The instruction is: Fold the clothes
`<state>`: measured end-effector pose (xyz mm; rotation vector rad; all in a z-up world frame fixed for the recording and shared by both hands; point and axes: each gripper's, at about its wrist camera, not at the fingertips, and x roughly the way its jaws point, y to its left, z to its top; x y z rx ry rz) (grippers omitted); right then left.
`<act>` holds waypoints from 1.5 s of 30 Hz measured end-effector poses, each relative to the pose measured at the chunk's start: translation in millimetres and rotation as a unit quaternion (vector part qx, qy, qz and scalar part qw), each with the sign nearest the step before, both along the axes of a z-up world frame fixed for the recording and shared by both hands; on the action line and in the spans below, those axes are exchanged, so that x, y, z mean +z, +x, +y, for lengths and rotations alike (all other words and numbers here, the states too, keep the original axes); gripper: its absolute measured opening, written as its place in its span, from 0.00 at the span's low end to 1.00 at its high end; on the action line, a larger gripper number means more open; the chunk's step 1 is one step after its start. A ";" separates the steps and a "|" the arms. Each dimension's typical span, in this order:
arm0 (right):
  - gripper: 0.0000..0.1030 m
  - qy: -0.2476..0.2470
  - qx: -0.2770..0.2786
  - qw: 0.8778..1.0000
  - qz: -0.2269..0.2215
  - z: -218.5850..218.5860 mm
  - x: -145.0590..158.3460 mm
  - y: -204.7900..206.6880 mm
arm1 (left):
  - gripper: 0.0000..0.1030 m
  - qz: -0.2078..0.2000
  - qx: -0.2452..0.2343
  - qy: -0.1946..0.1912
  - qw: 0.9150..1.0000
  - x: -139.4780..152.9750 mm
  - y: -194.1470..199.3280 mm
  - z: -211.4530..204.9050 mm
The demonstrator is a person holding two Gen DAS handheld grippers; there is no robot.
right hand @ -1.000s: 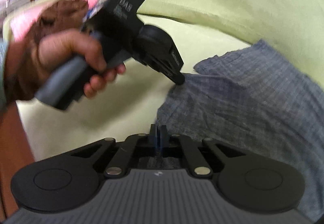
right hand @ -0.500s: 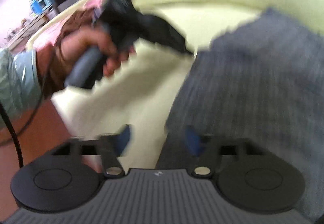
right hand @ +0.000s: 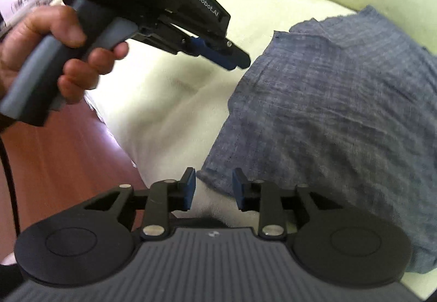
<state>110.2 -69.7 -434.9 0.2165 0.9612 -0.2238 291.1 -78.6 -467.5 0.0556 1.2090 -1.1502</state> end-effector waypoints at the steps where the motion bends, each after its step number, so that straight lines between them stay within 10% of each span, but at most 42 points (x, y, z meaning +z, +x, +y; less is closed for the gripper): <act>1: 0.25 -0.005 -0.001 1.000 0.004 1.8 -1.6 5.5 | 0.15 0.000 0.004 0.000 1.000 0.3 0.3 2.4; 13: 0.11 -0.114 -0.041 0.990 0.068 26.5 -32.7 48.1 | 0.15 0.032 0.012 -0.001 0.999 -18.6 18.5 23.3; 22: 0.04 -0.063 -0.044 0.996 0.042 19.1 -23.7 34.1 | 0.22 0.043 -0.001 -0.007 0.999 -21.8 18.0 28.6; 25: 0.11 -0.046 -0.033 0.997 0.048 18.1 -27.0 30.7 | 0.26 0.037 -0.018 -0.015 0.999 -14.0 10.1 22.8; 27: 0.41 -0.034 -0.040 0.998 0.037 14.2 -24.4 27.4 | 0.26 0.028 -0.036 -0.021 0.999 -8.2 0.4 13.6; 31: 0.42 -0.020 -0.087 0.996 -0.025 -12.3 9.6 -8.0 | 0.26 0.015 -0.060 -0.027 0.998 -1.9 -18.8 -13.6; 39: 0.46 -0.112 -0.359 0.927 0.001 -136.6 18.2 -157.7 | 0.26 -0.023 -0.105 0.010 0.994 -23.1 -68.5 -63.8; 45: 0.55 0.068 -0.454 0.879 -0.128 -181.5 -5.4 -222.3 | 0.26 -0.030 -0.095 0.007 0.995 -28.5 -75.8 -63.0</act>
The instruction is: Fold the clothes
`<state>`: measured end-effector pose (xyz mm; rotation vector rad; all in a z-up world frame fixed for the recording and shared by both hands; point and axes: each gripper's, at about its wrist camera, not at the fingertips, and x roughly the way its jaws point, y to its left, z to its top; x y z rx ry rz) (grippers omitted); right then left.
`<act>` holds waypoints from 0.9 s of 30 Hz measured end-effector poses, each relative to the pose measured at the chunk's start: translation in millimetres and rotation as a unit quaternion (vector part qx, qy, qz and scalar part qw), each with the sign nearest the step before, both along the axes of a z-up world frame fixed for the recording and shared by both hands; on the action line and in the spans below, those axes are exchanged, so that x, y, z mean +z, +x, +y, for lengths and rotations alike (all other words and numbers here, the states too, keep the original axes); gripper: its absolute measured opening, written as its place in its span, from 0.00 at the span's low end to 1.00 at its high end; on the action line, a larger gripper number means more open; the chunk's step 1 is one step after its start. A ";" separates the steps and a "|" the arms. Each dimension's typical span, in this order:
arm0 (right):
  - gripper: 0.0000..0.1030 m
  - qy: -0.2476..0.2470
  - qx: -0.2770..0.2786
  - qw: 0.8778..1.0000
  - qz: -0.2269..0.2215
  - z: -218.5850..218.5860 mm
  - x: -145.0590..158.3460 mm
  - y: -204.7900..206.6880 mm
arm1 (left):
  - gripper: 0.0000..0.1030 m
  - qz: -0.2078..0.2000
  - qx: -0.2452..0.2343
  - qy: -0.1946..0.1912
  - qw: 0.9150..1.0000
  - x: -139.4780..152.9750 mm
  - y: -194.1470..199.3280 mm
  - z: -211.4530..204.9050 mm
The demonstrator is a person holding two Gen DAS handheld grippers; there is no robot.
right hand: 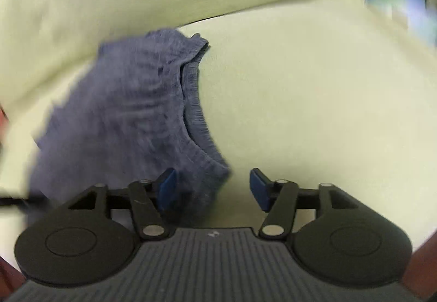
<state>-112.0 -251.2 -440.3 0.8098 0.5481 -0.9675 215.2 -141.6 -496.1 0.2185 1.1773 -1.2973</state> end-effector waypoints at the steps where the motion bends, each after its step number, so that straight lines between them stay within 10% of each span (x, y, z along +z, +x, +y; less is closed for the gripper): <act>1: 0.47 -0.003 -0.001 1.000 0.001 -0.3 -2.4 2.4 | 0.26 -0.003 -0.001 0.002 1.000 -0.3 -0.8 -1.9; 2: 0.16 -0.008 -0.001 1.000 0.003 -0.8 -5.2 5.5 | 0.26 -0.012 -0.006 0.006 1.000 0.6 -3.0 -3.7; 8: 0.15 -0.013 -0.029 0.998 0.055 3.6 -7.9 5.1 | 0.26 -0.078 -0.042 0.019 0.996 5.0 -18.4 -10.7; 10: 0.20 -0.021 -0.021 0.997 0.069 4.6 -6.7 9.2 | 0.26 -0.083 -0.044 0.021 0.995 6.2 -19.0 -10.5; 14: 0.70 -0.033 -0.040 0.996 0.075 -1.7 9.1 7.1 | 0.26 -0.081 -0.055 0.019 0.995 29.5 -10.3 -15.7; 21: 0.50 -0.048 -0.031 0.997 -0.045 -86.4 35.7 11.8 | 0.31 -0.128 -0.022 -0.038 0.991 73.6 51.6 -106.8; 27: 0.49 -0.037 0.019 0.999 -0.018 -179.0 16.0 72.5 | 0.31 -0.179 0.004 -0.029 0.983 56.0 86.4 -185.4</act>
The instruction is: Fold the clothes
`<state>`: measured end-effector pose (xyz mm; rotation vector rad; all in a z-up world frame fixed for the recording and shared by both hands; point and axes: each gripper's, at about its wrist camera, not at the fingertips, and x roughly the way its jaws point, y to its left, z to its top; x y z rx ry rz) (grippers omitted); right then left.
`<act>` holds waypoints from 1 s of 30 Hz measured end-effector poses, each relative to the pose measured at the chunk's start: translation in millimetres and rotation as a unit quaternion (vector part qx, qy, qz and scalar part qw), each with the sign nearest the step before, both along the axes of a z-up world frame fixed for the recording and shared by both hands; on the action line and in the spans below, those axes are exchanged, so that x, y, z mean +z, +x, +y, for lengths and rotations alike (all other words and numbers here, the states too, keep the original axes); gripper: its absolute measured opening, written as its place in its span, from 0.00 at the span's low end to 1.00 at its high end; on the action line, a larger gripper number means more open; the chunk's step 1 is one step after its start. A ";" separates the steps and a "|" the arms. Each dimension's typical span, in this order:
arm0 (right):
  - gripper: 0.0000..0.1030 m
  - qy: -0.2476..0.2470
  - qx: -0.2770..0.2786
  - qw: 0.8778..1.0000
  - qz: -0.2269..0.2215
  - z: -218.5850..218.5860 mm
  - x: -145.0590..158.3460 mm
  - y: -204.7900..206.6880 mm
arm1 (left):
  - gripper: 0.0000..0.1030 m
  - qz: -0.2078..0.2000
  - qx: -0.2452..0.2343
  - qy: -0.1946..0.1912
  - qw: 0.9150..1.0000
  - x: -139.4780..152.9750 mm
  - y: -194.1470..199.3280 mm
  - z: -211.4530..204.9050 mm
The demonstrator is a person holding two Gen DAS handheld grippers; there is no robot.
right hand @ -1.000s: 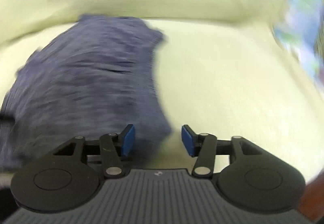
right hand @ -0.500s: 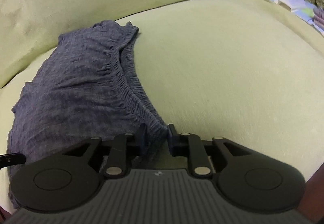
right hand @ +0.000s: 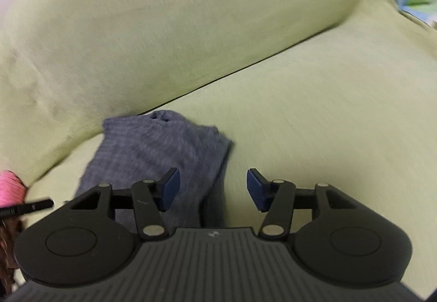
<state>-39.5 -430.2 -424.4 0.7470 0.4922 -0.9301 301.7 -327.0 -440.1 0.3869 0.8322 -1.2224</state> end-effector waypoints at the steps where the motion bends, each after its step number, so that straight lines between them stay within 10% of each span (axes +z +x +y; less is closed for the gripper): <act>1: 0.49 -0.001 0.000 1.000 0.005 -4.9 -2.1 5.0 | 0.31 -0.001 0.001 0.001 1.000 -3.3 2.3 -4.9; 4: 0.49 0.011 0.000 1.000 0.008 -27.3 -16.4 16.8 | 0.31 -0.008 0.011 0.002 1.000 -18.6 13.5 -24.1; 6: 0.19 0.027 -0.005 1.000 -0.007 -39.3 -29.3 20.1 | 0.31 0.000 0.019 0.000 1.000 -30.4 22.2 -33.9; 12: 0.15 0.001 -0.057 0.998 -0.007 -44.2 -39.2 16.2 | 0.38 -0.037 0.013 0.003 0.999 -64.7 22.4 -35.8; 15: 0.20 0.001 -0.057 0.998 0.022 -47.3 -36.3 24.6 | 0.36 -0.047 0.008 0.009 0.999 -62.2 22.2 -36.4; 18: 0.53 -0.033 -0.086 0.994 0.063 -42.7 -17.7 27.0 | 0.35 -0.051 -0.018 -0.032 0.998 -40.3 21.1 -35.3; 23: 0.28 -0.108 -0.016 0.990 0.085 -14.9 3.8 48.9 | 0.36 -0.053 -0.059 -0.030 0.996 -26.4 14.3 -70.8; 27: 0.51 -0.131 -0.028 0.972 0.194 -9.6 -5.9 70.1 | 0.36 -0.088 -0.086 -0.005 0.992 -42.5 4.2 -111.1; 30: 0.40 -0.142 -0.086 0.960 0.225 -19.0 -14.5 52.1 | 0.36 -0.100 -0.075 0.003 0.992 -51.4 9.3 -130.3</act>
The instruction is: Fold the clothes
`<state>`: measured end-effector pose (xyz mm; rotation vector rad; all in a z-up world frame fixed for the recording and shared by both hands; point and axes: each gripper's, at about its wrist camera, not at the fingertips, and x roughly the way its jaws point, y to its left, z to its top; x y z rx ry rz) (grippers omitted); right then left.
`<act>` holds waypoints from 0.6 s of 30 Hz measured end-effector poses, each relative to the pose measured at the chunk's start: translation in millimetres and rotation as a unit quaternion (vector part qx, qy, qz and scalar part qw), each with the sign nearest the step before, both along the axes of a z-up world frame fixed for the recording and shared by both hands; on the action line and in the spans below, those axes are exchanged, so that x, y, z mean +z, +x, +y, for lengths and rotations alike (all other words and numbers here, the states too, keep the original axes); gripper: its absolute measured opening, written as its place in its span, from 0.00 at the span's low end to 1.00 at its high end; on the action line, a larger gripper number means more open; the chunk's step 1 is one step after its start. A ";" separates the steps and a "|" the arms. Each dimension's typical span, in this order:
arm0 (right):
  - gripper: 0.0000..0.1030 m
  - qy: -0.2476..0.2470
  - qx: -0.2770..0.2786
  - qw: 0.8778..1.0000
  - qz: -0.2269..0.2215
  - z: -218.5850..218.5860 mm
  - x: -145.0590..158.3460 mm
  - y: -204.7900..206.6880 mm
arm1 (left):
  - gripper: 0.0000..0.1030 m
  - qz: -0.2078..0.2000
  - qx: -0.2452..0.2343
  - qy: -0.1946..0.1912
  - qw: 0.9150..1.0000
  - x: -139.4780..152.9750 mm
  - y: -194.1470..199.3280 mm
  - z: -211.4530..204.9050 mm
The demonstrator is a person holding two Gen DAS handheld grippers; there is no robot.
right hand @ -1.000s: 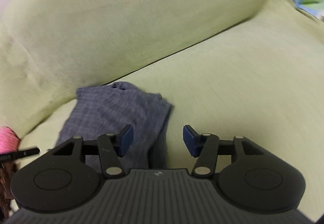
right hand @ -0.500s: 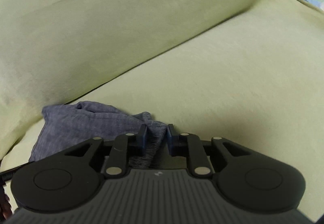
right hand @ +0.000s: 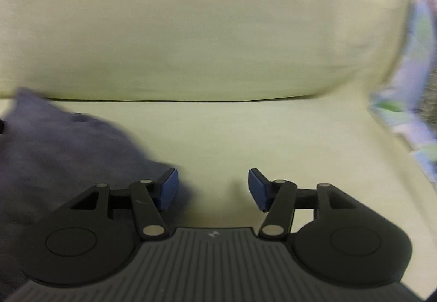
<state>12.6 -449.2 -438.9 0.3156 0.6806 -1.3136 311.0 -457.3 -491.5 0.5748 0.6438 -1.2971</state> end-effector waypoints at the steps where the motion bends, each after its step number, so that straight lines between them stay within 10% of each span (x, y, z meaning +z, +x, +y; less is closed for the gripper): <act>1: 0.32 0.004 0.007 1.000 -0.028 0.0 2.2 -7.2 | 0.36 -0.005 0.009 0.001 1.000 -2.8 4.0 -6.4; 7: 0.15 0.083 0.164 0.970 -0.161 13.8 5.1 -6.3 | 0.39 -0.011 0.031 0.016 0.999 -10.8 18.4 -34.0; 13: 0.00 0.110 0.087 0.980 -0.138 -3.4 -8.6 -14.7 | 0.42 -0.061 0.053 0.019 0.997 4.1 28.6 -22.9; 16: 0.32 0.066 0.098 0.984 -0.129 16.0 14.8 -8.3 | 0.41 -0.050 0.069 0.013 0.996 27.0 25.1 9.4; 18: 0.34 0.054 0.123 0.981 -0.140 27.4 30.9 -7.8 | 0.45 -0.029 0.074 0.009 0.997 40.3 8.4 45.3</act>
